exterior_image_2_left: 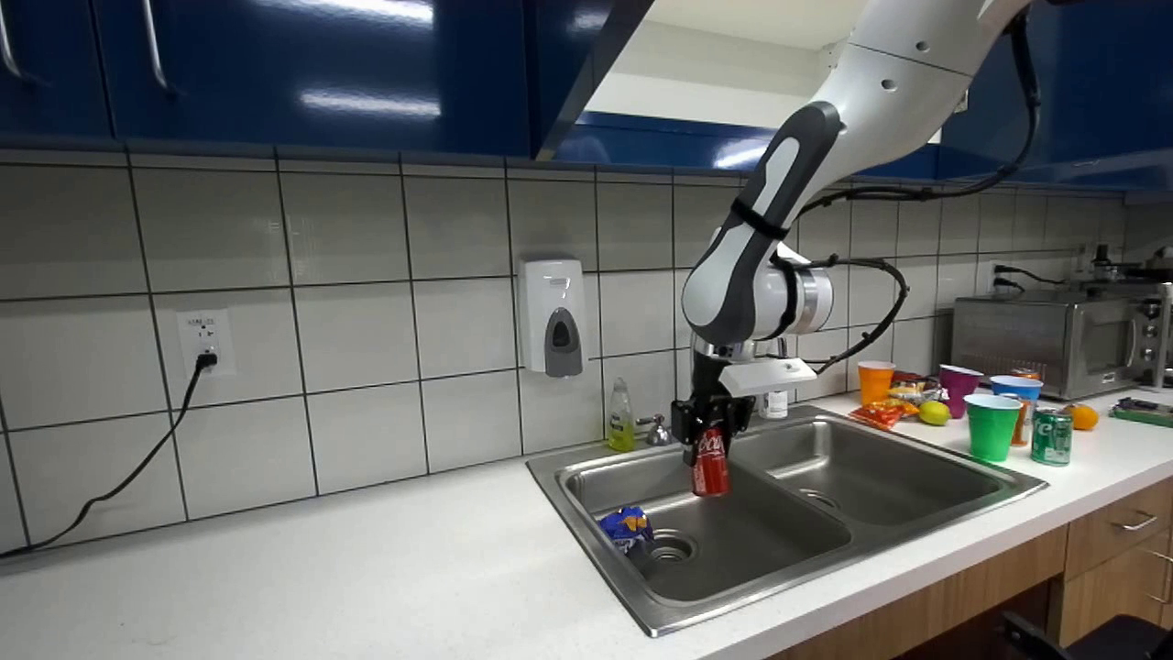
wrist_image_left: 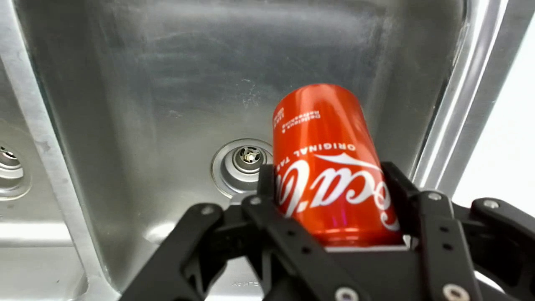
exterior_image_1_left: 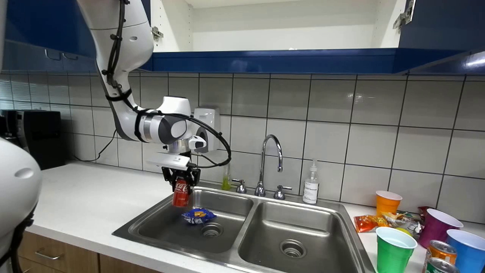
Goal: Put the red can in the open upper cabinet.
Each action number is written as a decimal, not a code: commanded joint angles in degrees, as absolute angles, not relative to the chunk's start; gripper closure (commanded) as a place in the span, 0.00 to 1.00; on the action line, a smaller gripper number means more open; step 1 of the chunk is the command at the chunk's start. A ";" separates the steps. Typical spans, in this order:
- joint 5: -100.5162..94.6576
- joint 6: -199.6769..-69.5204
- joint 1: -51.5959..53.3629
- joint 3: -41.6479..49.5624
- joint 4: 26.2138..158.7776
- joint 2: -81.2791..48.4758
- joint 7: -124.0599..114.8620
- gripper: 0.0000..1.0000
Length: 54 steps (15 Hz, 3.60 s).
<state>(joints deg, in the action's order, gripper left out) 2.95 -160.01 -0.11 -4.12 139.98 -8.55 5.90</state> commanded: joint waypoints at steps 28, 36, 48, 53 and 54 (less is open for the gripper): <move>5.02 -134.99 1.85 -0.45 142.85 16.76 9.04 0.62; 3.92 -130.81 1.53 0.68 139.19 18.77 8.87 0.62; 3.26 -120.96 1.68 0.56 134.23 23.19 8.27 0.62; 3.12 -117.62 1.68 0.50 132.62 24.92 8.01 0.62; 2.95 -117.19 1.62 0.46 132.31 25.19 7.91 0.62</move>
